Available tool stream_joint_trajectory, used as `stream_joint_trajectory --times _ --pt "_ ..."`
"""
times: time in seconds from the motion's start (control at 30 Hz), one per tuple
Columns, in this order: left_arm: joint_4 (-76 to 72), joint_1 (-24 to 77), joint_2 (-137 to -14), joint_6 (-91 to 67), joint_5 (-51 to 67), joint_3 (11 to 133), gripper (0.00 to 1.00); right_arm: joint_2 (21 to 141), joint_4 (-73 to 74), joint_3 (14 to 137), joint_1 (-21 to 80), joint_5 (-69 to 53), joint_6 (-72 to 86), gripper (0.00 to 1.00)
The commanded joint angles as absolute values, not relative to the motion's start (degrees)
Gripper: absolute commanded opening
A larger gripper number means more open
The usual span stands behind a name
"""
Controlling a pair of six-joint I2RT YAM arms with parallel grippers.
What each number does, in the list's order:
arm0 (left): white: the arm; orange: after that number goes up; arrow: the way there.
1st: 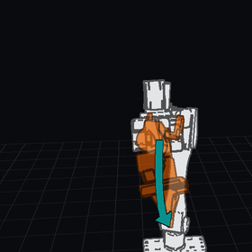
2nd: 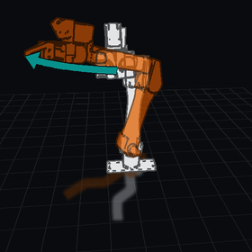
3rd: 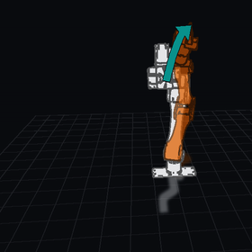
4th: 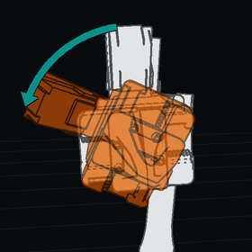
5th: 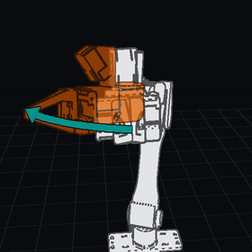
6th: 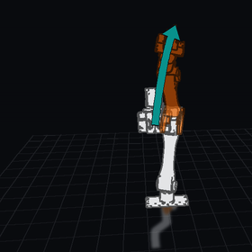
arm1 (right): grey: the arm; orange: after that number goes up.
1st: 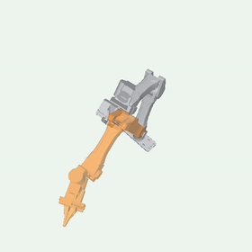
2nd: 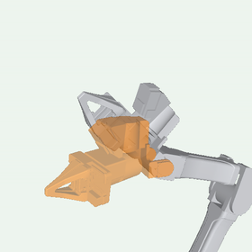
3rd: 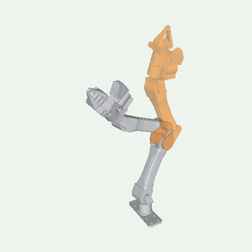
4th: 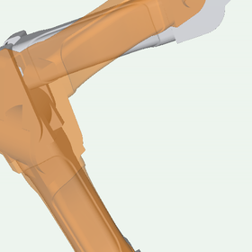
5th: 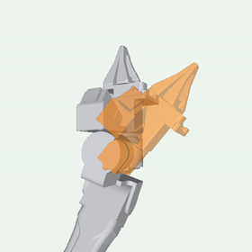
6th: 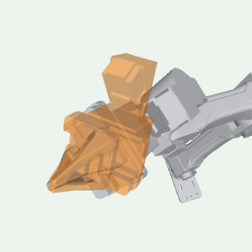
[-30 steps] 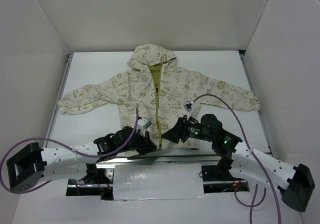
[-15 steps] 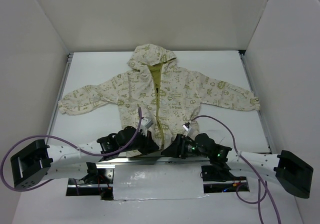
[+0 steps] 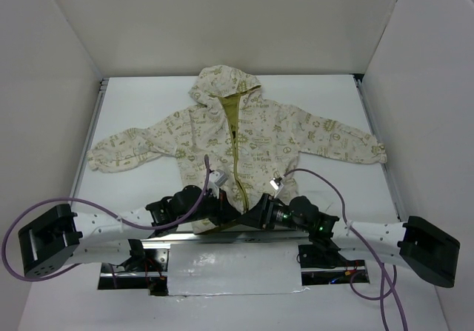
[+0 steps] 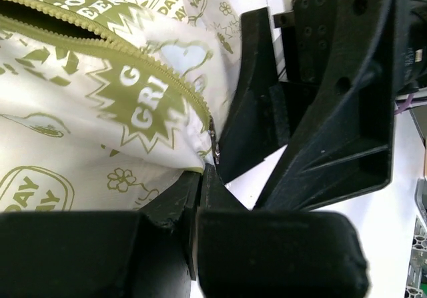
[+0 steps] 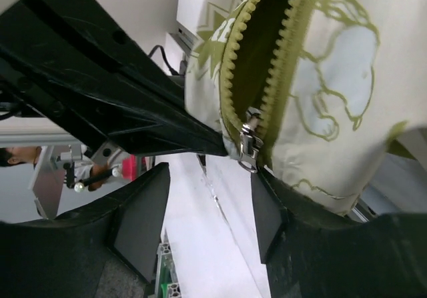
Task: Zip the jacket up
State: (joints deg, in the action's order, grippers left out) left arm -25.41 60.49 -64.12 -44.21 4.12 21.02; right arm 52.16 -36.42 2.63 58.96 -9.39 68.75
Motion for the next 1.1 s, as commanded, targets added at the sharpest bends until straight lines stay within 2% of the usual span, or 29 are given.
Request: stream_joint_trajectory --times 0.0,0.3,0.4,0.83,1.07 --pt "-30.4 60.4 -65.7 -45.7 6.2 22.6 0.00 49.8 -41.0 0.3 59.3 -7.1 69.6 0.57" --pt "-30.6 60.5 -66.6 -45.6 6.2 23.0 0.00 44.9 -35.8 -1.9 59.2 -4.2 70.9 0.49" --pt "-30.3 60.5 -66.4 -45.5 5.7 23.0 0.00 43.8 -32.4 -1.4 59.3 -3.7 70.5 0.49" --pt "-31.3 60.4 -66.5 -47.1 2.4 23.9 0.00 47.1 -32.9 -1.8 59.2 -7.1 71.5 0.62" --pt "-31.4 60.4 -64.8 -48.1 0.3 23.9 0.00 52.5 -39.0 -3.3 57.0 -9.7 71.6 0.63"
